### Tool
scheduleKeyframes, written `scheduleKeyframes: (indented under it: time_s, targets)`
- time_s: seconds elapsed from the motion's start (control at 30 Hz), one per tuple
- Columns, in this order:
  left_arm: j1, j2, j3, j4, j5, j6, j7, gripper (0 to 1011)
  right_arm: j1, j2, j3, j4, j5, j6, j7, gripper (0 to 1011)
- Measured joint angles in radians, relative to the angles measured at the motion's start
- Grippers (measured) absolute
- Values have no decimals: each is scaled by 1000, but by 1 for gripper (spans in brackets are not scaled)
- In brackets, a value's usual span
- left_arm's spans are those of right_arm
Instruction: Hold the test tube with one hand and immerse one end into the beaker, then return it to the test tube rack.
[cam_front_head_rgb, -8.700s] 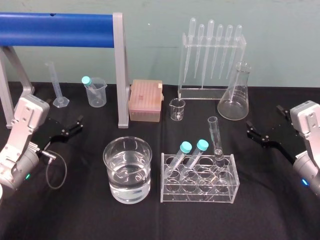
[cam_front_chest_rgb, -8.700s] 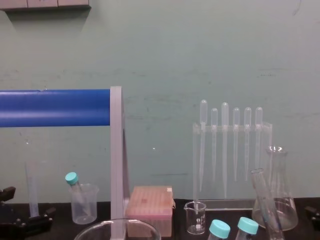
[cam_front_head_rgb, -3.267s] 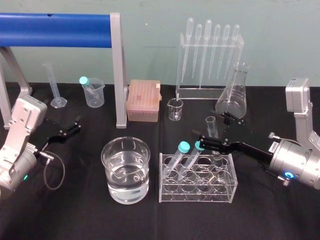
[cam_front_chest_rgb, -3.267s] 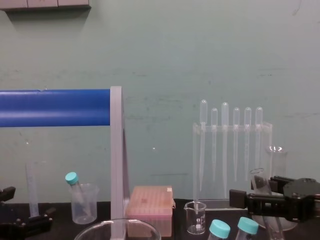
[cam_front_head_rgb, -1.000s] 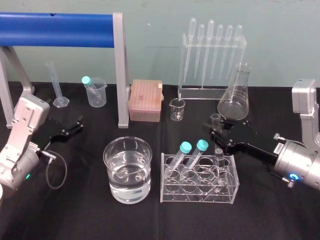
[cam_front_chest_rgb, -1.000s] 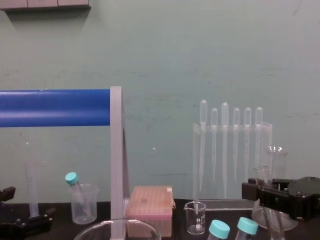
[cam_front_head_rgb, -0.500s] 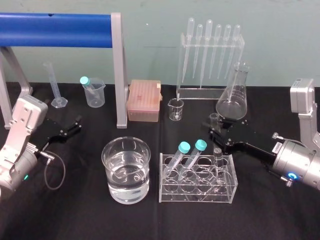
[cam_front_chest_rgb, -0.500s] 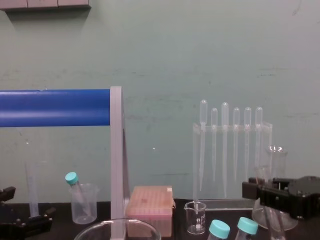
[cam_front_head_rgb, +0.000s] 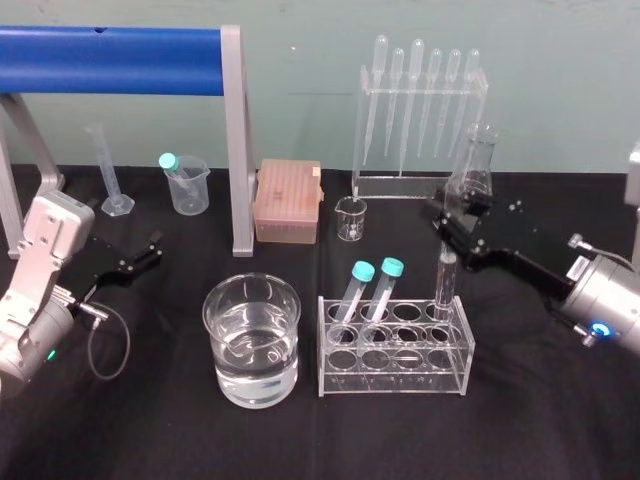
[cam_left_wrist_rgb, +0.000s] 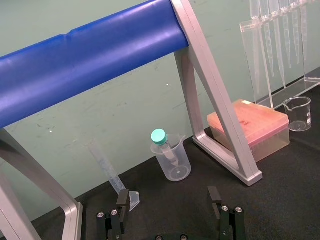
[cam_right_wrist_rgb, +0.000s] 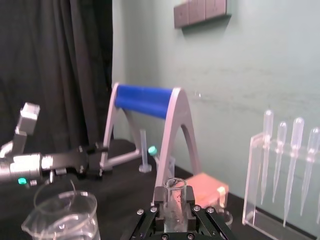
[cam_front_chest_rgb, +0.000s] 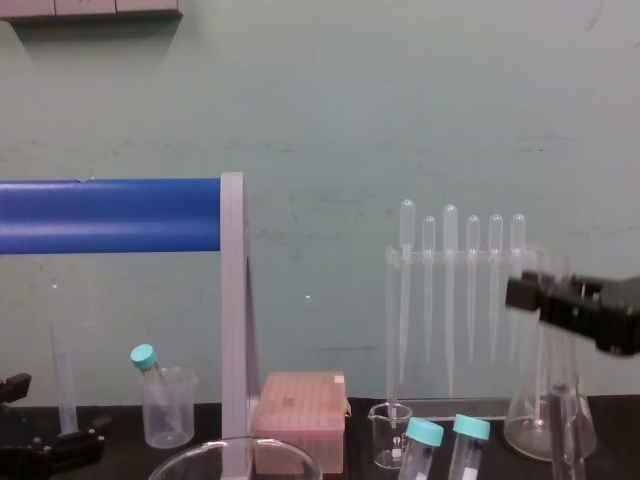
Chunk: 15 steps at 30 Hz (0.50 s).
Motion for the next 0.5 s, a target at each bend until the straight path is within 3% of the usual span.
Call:
scheduleKeyframes:
  time_s: [0.37, 0.5]
  targets:
    - [0, 0, 0, 0, 0, 0, 0, 1000, 16, -10, 37, -17, 94, 11, 40, 225]
    - [0, 0, 0, 0, 0, 0, 0, 1000, 33, -19, 39, -7, 105, 7, 39, 224]
